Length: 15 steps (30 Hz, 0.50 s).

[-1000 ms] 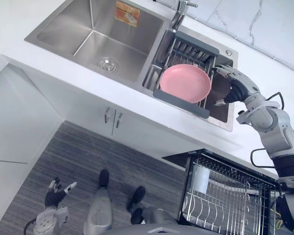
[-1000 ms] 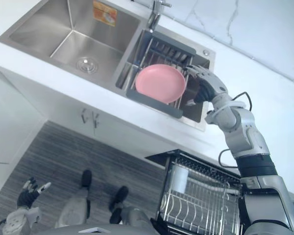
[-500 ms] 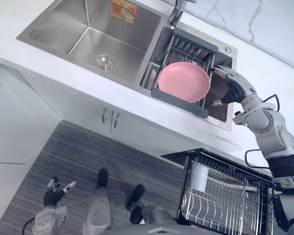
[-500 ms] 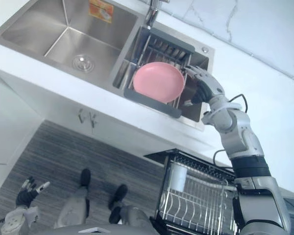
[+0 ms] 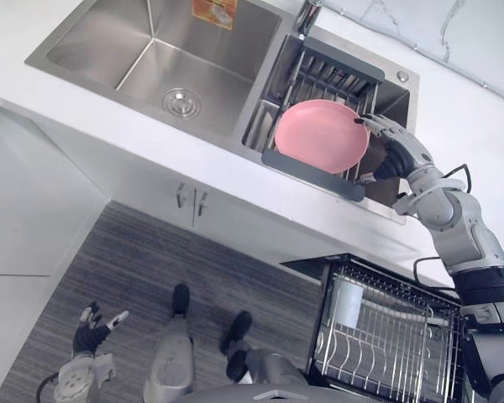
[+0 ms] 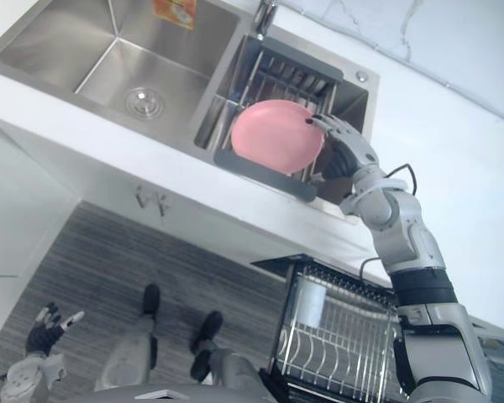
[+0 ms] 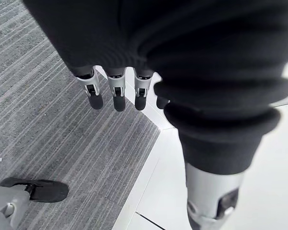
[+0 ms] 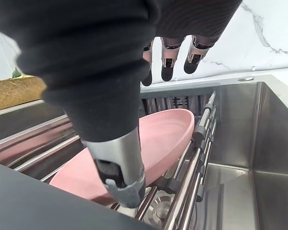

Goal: Walk over to the sink, pick up the cup, carry it to the dishwasher, place the cup inside the dishwasher, then close the dishwasher door

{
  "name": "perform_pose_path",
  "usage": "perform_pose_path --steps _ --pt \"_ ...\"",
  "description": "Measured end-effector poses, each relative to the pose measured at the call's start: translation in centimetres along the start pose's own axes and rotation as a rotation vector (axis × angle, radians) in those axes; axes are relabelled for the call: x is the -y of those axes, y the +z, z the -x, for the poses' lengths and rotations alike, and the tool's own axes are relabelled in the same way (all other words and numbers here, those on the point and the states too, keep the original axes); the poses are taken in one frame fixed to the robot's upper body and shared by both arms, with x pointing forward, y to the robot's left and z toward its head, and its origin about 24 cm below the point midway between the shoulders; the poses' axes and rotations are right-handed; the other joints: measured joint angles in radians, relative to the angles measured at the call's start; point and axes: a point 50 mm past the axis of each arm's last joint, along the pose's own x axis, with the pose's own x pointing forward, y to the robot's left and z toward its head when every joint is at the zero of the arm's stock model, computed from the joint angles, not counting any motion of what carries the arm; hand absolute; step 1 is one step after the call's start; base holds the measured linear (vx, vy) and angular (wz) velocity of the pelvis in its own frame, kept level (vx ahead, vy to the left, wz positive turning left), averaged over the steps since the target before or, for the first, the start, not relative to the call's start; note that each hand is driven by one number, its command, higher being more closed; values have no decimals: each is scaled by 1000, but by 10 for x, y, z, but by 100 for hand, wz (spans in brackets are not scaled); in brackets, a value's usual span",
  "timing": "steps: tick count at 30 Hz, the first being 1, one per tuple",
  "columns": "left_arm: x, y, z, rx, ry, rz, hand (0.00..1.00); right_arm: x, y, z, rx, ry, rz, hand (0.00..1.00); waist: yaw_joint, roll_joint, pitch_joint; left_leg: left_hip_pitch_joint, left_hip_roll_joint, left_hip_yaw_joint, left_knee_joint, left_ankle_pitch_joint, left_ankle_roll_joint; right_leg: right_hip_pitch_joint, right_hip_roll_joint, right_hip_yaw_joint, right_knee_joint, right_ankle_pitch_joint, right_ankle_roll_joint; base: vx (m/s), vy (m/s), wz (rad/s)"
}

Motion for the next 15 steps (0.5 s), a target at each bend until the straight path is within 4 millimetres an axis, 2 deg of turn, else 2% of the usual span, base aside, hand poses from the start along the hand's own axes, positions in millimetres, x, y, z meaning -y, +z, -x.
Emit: perform_pose_path --steps 7,15 --pt "0 0 0 1 0 1 0 -1 0 0 -2 -6 30 0 6 20 14 -3 0 -2 0 0 0 -2 0 -2 0 0 0 0 0 0" --pt "0 0 0 1 -1 1 0 -3 2 -2 7 -9 68 0 12 21 15 -17 -1 -4 0 3 1 -14 0 -5 1 0 0 17 8 1"
